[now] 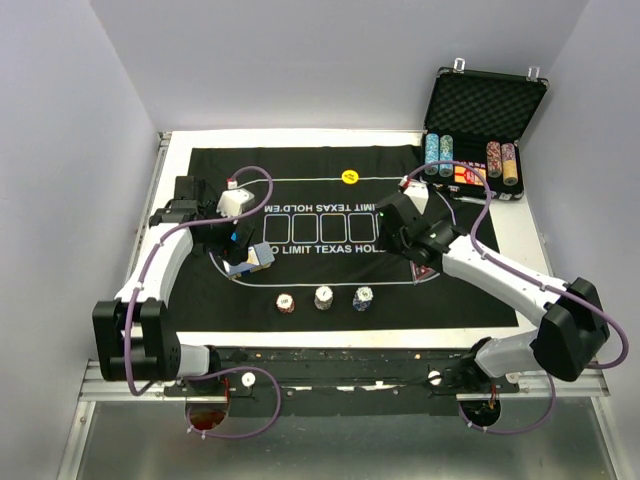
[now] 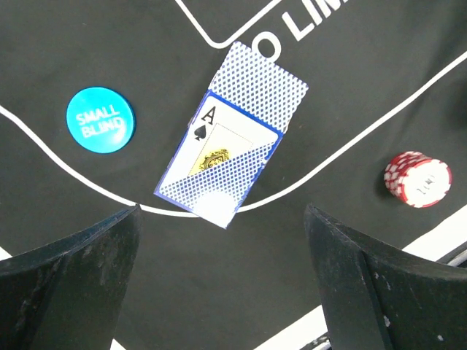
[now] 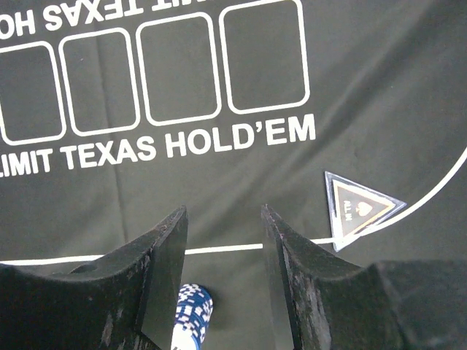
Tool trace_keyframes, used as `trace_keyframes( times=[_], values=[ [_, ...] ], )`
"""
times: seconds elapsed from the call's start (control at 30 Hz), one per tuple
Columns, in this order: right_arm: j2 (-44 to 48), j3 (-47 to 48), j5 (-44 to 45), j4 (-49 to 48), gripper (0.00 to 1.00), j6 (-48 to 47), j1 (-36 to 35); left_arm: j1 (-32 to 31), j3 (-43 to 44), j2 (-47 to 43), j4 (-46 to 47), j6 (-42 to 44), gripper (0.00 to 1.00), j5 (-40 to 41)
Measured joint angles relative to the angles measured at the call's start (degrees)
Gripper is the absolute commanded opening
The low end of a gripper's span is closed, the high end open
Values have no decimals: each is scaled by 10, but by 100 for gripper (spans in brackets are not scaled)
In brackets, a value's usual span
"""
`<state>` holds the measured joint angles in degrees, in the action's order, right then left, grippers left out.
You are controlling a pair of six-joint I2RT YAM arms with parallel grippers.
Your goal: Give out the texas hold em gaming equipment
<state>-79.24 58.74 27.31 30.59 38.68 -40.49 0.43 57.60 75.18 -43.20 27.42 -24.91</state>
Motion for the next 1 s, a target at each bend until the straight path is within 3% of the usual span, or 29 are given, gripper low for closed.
trace_keyframes(
  times=[0.43,1.0],
  values=[
    [29,-7,-26,-7,54,-15,-8,-64,0,110,3,126,99,17],
    [32,-7,-45,-10,54,-23,-12,-69,12,179,21,175,99,48]
  ],
)
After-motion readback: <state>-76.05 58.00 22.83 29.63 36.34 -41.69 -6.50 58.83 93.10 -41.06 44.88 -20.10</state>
